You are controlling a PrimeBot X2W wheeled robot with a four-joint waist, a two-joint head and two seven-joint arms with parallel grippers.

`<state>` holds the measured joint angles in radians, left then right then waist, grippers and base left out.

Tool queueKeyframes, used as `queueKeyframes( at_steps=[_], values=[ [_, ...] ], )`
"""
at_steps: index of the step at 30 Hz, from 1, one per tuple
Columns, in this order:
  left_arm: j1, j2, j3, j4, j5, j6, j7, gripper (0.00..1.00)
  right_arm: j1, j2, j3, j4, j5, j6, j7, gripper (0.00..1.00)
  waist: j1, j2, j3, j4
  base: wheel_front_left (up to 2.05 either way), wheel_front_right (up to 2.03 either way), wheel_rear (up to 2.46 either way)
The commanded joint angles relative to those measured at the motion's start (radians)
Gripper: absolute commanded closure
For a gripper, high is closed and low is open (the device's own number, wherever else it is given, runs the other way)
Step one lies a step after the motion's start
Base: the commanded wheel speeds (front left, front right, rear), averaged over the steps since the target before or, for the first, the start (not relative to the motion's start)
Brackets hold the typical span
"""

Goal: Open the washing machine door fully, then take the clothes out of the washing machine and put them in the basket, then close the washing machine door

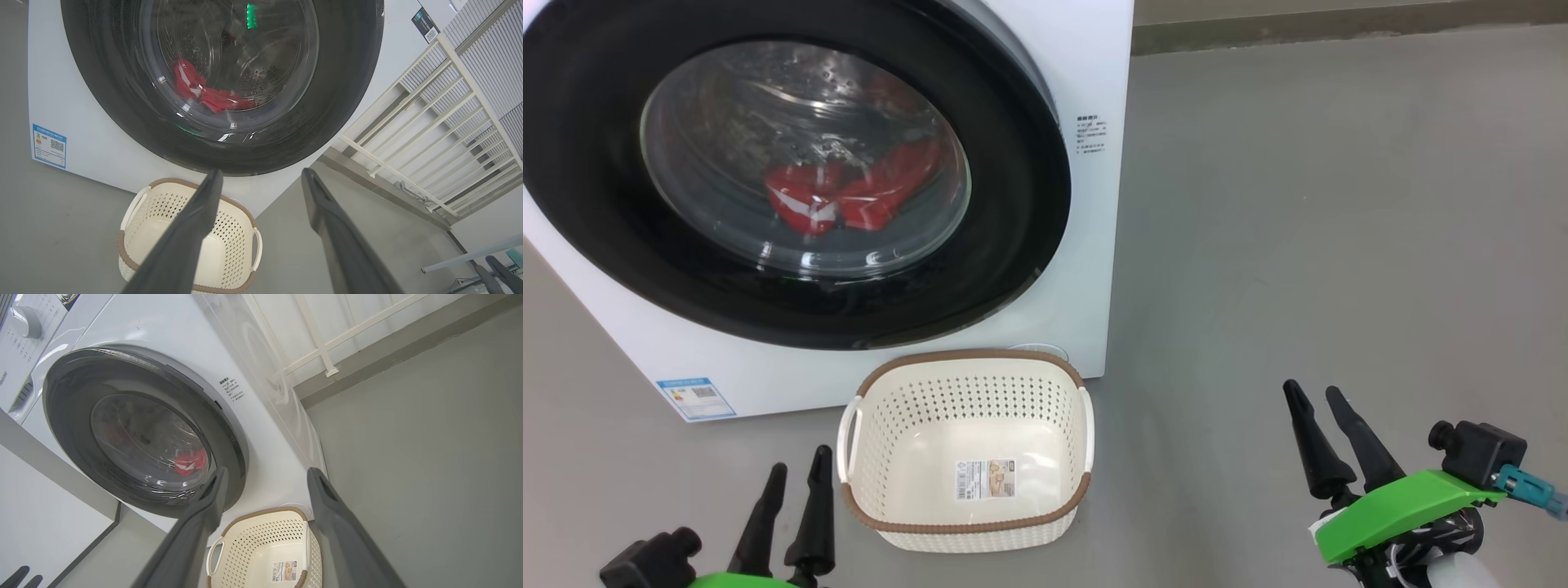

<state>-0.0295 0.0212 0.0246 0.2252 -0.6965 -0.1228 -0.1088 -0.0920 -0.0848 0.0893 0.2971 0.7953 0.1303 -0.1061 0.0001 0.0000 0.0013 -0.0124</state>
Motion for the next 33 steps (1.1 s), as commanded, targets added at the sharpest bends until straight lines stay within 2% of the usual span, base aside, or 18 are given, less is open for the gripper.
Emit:
queueKeyframes(
  at_steps=[1,33],
  values=[
    [-0.043,0.017,0.019,-0.036,0.039,-0.005,-0.015,0.00,-0.049,-0.006,0.022,-0.031,-0.036,0.000,-0.017,0.00,-0.0001,0.0000,0.001,-0.002,0.00,0.00,0.00],
    [-0.052,0.025,0.040,-0.074,0.441,0.003,-0.109,0.00,-0.077,-0.007,0.097,-0.017,-0.406,0.000,-0.112,0.00,-0.0001,0.0000,0.004,-0.019,0.00,0.00,0.00]
  ],
)
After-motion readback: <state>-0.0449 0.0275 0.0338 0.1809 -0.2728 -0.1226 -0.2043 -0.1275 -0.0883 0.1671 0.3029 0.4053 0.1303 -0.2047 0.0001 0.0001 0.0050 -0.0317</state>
